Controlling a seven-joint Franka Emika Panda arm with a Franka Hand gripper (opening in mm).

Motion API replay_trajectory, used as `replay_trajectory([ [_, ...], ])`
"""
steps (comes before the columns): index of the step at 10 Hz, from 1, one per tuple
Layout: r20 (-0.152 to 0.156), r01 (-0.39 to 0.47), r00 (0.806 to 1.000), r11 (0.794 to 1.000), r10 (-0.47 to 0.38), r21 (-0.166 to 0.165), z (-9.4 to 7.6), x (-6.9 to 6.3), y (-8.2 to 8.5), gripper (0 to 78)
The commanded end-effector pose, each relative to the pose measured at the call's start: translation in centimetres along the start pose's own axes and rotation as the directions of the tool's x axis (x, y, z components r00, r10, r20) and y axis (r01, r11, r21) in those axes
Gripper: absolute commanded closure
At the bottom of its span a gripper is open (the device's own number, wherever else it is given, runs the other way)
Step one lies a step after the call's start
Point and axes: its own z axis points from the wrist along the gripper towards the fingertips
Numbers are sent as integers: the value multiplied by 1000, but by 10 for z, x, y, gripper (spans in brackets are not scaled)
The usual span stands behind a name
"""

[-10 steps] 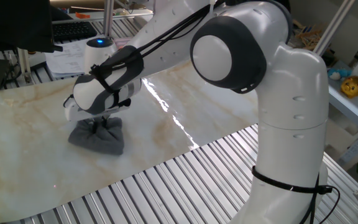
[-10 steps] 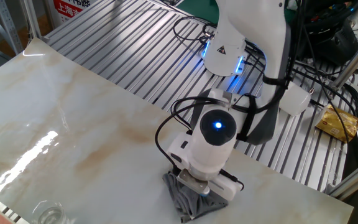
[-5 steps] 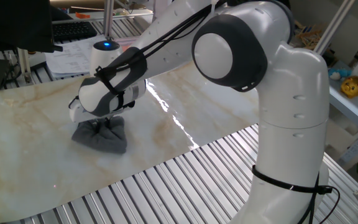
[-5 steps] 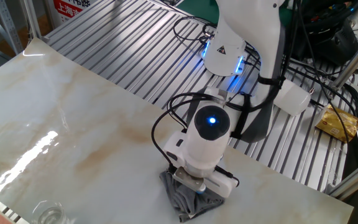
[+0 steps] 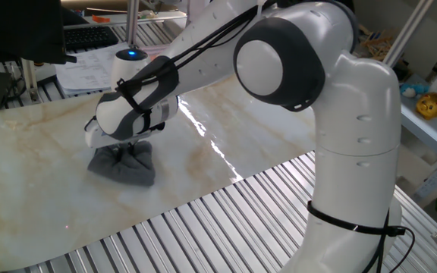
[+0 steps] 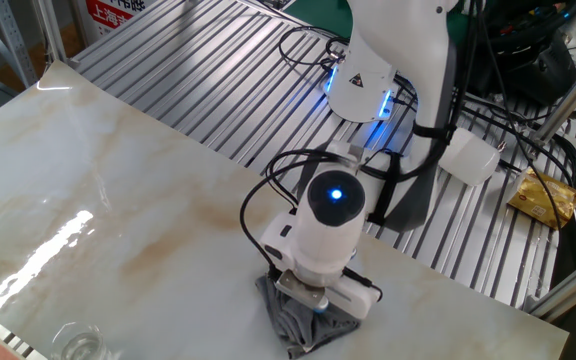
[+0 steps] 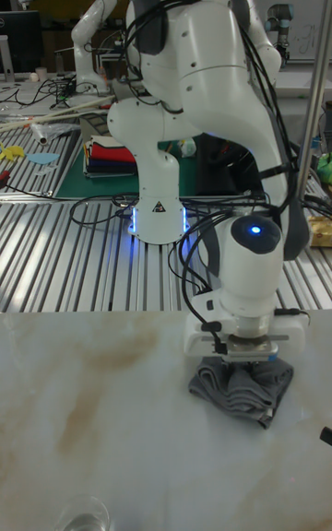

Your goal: Clean the tabletop with a sponge

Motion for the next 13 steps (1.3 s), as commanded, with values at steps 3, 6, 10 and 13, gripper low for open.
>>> replay_trajectory([
  [3,-10,-42,999,999,42,-15,4,-13,16,763],
  [6,-10,-60,998,998,60,-13,-3,-13,29,763],
  [10,-13,-78,997,997,78,-3,-8,-12,43,763],
  [13,-25,-94,995,996,94,11,-15,-2,53,763],
])
